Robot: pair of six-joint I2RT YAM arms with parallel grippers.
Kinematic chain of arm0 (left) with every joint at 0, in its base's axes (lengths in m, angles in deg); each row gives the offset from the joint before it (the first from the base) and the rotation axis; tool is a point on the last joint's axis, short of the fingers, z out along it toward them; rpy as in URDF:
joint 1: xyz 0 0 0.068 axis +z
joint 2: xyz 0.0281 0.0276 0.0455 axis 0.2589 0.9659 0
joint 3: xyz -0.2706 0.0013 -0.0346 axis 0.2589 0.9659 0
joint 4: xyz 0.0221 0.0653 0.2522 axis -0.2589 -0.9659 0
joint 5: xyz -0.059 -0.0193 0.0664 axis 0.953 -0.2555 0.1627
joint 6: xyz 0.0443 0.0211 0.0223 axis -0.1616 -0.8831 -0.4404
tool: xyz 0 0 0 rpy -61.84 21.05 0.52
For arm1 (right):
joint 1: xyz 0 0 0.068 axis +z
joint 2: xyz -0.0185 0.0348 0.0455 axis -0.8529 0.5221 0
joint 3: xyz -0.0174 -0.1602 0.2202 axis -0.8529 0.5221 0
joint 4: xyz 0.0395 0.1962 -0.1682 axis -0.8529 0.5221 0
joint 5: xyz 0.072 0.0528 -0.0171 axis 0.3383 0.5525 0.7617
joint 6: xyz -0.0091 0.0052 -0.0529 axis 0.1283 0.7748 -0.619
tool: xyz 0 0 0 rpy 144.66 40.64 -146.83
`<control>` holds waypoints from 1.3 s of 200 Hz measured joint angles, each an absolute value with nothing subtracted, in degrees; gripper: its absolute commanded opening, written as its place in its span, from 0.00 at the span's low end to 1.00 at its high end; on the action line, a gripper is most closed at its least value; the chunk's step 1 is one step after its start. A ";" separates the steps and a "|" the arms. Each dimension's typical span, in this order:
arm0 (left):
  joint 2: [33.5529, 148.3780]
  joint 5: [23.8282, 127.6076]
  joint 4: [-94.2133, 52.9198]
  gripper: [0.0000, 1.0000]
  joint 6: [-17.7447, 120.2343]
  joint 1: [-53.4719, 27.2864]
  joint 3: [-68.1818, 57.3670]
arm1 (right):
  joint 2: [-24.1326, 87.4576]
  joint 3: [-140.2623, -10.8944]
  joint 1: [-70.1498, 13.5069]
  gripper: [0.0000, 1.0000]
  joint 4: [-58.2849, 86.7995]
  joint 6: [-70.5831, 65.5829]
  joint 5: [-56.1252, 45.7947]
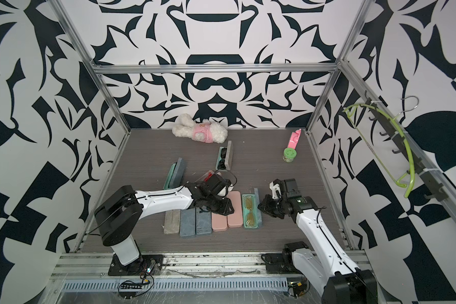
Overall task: Close the glasses case
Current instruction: Close the glasses case at the center of the board.
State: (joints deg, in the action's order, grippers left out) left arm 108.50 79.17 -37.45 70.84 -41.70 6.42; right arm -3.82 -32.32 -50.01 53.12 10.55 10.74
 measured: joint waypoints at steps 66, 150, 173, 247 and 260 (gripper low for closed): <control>109.25 79.17 -37.45 0.29 71.00 -41.92 6.36 | -3.82 -32.32 -49.51 0.18 53.10 10.55 10.43; 109.27 79.17 -37.38 0.26 71.15 -42.01 5.68 | -3.82 -32.32 -49.14 0.18 53.10 10.55 10.17; 109.31 79.21 -37.36 0.25 71.26 -42.03 5.68 | -3.82 -32.32 -48.98 0.18 53.08 10.55 10.06; 109.31 79.28 -37.25 0.25 71.35 -42.03 5.68 | -3.79 -32.32 -48.76 0.18 53.05 10.55 9.97; 109.33 79.32 -37.23 0.25 71.35 -42.03 5.68 | -3.79 -32.32 -48.63 0.18 53.01 10.55 9.91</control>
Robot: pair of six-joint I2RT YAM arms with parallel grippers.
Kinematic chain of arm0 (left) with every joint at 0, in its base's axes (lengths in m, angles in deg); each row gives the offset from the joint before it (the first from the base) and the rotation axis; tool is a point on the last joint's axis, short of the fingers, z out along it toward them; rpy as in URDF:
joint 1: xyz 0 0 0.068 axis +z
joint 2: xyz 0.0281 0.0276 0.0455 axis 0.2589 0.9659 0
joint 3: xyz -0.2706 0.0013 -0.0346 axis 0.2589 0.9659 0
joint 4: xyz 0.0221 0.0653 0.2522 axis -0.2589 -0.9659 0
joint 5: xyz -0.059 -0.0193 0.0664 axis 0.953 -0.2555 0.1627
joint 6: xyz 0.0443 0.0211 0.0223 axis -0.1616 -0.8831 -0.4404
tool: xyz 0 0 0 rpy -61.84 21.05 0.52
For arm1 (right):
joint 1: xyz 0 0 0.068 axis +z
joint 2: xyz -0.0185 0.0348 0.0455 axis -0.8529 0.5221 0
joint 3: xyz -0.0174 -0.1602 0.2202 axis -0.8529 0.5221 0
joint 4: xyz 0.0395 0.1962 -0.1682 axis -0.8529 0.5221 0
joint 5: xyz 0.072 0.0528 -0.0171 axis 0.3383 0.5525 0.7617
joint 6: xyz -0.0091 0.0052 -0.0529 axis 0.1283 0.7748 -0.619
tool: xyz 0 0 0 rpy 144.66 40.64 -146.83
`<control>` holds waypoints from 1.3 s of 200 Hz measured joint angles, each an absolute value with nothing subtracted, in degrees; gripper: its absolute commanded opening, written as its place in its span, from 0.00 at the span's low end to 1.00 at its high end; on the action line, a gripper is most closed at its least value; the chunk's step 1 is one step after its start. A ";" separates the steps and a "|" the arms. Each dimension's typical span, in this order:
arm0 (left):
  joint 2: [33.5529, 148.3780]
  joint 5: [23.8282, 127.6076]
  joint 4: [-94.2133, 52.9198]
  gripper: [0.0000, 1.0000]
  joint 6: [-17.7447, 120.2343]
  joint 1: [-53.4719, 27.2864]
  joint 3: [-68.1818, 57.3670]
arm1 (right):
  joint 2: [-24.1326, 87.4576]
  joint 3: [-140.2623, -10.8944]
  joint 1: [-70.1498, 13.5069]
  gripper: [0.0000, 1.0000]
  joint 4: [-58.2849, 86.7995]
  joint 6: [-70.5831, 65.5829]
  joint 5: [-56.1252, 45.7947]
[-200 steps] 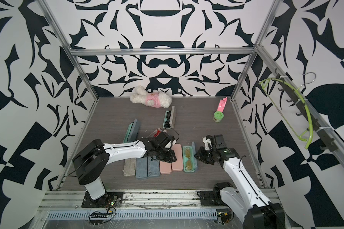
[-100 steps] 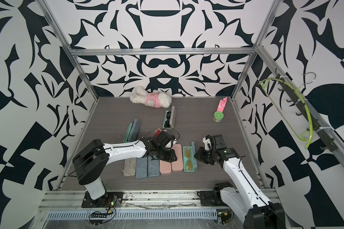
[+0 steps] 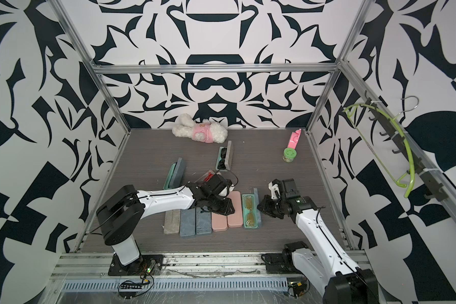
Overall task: Close the glasses case
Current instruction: Close the glasses case at the center of the board.
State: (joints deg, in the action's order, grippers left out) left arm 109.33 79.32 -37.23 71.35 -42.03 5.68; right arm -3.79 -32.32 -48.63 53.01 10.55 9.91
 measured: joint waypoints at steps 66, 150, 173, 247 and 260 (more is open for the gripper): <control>109.77 79.37 -37.23 0.25 71.35 -42.05 5.68 | -3.79 -32.32 -48.24 0.18 52.84 10.57 9.60; 110.06 79.39 -37.23 0.25 71.52 -42.34 5.66 | -3.79 -32.32 -47.85 0.18 52.59 10.84 9.53; 110.06 79.39 -37.21 0.24 71.54 -42.40 5.66 | -3.79 -32.32 -47.56 0.18 52.46 11.16 9.42; 110.19 79.43 -37.21 0.24 71.56 -42.44 5.55 | -2.85 -32.32 -45.88 0.17 51.37 11.84 9.36; 110.27 79.48 -37.21 0.24 71.54 -42.47 5.55 | -2.50 -32.32 -45.31 0.17 51.09 11.97 9.34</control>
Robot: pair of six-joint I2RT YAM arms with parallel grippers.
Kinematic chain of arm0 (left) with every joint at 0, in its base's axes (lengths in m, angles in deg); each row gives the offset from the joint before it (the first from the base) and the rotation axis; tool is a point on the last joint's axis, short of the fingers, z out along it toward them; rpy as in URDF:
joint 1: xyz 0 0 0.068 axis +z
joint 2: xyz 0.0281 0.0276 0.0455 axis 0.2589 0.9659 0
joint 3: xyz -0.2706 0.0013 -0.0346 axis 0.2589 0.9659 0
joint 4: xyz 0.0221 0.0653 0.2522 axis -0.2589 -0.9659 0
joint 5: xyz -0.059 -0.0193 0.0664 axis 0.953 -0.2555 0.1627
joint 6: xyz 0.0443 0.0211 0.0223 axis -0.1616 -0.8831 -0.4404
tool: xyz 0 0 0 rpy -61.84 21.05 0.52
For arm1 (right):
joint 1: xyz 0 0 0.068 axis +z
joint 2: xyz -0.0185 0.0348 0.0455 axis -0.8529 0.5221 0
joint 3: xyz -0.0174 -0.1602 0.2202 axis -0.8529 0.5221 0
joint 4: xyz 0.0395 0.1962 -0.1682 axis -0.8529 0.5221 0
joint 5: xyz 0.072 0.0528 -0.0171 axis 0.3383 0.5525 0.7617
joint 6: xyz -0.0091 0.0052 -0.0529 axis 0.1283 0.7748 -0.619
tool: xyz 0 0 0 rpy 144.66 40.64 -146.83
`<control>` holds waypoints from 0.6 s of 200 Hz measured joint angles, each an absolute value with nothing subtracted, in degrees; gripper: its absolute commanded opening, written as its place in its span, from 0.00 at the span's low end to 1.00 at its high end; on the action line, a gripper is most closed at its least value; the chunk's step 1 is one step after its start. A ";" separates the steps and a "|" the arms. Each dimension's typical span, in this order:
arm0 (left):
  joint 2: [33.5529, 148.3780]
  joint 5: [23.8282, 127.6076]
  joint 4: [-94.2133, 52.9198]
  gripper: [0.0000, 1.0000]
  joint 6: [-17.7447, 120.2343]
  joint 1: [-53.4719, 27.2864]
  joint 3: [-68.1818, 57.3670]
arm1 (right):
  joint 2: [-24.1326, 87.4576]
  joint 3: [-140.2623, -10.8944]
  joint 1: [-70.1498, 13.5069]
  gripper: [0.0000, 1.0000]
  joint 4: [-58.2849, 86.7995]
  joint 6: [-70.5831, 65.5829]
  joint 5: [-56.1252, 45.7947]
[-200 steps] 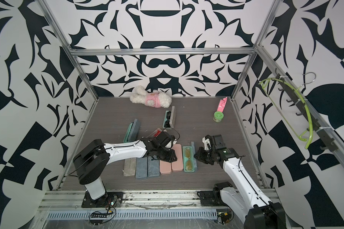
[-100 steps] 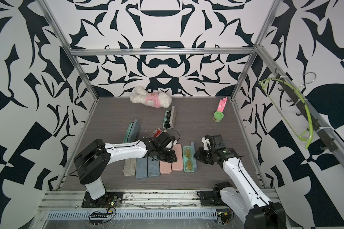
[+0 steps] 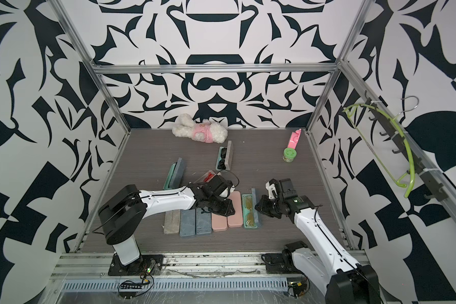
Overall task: Close the glasses case
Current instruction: Close the glasses case at the center of the board.
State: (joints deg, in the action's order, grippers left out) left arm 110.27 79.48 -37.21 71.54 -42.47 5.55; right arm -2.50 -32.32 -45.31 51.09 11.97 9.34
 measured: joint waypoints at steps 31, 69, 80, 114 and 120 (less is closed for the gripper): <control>110.32 79.61 -37.19 0.24 71.56 -42.51 5.55 | -1.28 -32.32 -43.30 0.17 49.75 12.96 9.12; 110.32 79.61 -37.19 0.24 71.54 -42.51 5.55 | 1.58 -32.32 -39.98 0.17 47.26 14.33 8.57; 110.32 79.61 -37.19 0.24 71.54 -42.51 5.55 | 2.78 -32.32 -39.15 0.17 46.58 14.66 8.46; 110.32 79.61 -37.19 0.24 71.54 -42.51 5.55 | 6.37 -32.32 -37.25 0.17 45.71 15.25 7.09; 110.32 79.61 -37.21 0.24 71.54 -42.51 5.55 | 6.72 -32.32 -37.05 0.17 45.47 15.38 6.98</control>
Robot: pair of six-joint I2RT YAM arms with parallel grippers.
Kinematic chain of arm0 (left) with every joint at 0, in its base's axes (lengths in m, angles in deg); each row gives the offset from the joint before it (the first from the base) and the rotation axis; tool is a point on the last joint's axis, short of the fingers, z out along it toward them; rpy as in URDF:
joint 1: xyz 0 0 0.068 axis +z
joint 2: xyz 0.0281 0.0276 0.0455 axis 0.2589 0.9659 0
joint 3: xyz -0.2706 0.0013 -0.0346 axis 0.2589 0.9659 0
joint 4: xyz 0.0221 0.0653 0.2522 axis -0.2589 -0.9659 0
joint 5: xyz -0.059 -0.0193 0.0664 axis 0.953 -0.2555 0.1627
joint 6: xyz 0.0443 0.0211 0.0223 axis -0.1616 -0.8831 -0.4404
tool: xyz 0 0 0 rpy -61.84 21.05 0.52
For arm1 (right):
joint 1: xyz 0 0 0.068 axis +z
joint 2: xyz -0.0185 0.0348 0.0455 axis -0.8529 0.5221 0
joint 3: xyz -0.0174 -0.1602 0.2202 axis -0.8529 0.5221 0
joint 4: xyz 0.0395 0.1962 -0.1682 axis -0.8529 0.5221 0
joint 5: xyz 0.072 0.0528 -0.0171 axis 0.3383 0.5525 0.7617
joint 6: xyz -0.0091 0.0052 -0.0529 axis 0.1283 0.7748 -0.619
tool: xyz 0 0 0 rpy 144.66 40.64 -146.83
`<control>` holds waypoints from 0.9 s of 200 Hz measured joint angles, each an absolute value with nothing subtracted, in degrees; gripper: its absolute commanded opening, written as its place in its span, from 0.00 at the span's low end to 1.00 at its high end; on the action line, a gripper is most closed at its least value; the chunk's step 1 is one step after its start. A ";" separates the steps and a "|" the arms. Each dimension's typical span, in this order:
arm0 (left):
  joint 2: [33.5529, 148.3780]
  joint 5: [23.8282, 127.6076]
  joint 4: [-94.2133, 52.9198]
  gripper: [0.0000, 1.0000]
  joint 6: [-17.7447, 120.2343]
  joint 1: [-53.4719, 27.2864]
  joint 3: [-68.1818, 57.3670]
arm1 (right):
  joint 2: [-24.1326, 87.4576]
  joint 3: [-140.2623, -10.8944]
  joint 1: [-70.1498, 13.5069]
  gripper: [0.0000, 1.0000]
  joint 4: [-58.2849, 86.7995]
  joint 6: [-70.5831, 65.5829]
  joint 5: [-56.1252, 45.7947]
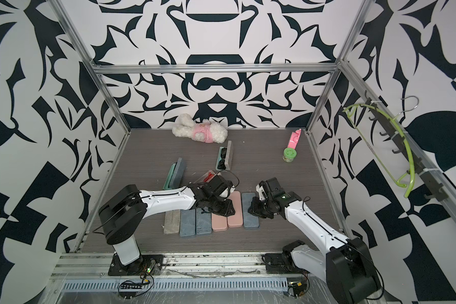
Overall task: Close the glasses case
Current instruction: Close the glasses case at the center of the board, then pick up the glasses case at the center of the board.
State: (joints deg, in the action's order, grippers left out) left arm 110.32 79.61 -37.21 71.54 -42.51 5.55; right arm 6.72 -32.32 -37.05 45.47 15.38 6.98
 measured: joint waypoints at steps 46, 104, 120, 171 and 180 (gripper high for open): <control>108.74 79.11 -37.25 0.26 71.54 -42.51 5.55 | 5.91 -33.41 -36.79 0.23 45.53 16.12 6.58; 94.06 73.95 -37.21 0.56 70.73 -41.90 5.85 | 3.18 -41.70 -36.79 0.46 47.59 14.77 6.50; 88.96 72.05 -36.88 0.66 70.58 -41.00 7.49 | 3.53 -42.11 -36.79 0.56 47.68 14.55 6.61; 79.15 66.78 -38.63 0.92 70.49 -37.05 13.59 | 7.70 -42.44 -36.77 0.77 45.03 15.91 7.68; 78.28 65.93 -39.37 0.94 70.49 -36.65 14.42 | 8.97 -42.62 -36.77 0.78 43.90 16.45 8.07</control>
State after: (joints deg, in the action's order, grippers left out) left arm 78.28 65.93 -39.37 70.49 -36.65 14.42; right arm 8.97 -42.62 -36.77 43.90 16.45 8.07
